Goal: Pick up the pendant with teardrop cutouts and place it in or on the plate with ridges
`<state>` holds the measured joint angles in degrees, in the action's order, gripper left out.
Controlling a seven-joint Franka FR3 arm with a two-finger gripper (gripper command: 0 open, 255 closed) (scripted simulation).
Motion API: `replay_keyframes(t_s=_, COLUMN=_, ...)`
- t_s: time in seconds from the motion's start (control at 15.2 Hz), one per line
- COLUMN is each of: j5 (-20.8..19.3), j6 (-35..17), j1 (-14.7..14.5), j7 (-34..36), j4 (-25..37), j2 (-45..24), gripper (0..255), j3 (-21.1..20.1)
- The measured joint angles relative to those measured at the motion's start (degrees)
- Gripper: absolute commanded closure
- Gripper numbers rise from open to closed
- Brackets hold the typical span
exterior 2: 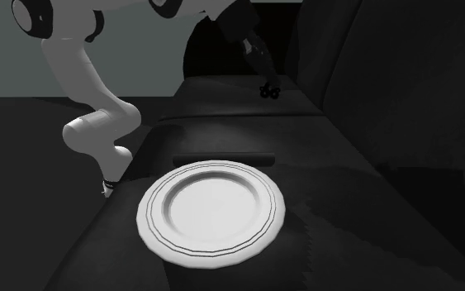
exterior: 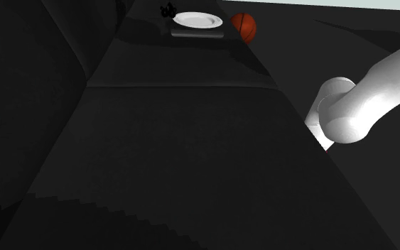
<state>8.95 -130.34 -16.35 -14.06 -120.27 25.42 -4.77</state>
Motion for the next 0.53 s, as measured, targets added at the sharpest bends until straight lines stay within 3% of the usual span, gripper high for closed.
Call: replay_keyframes(t_s=0.53, j5=2.9, j6=3.0, j1=1.3, j7=-12.2, j4=3.3, j2=-2.1, gripper=255, j3=9.8)
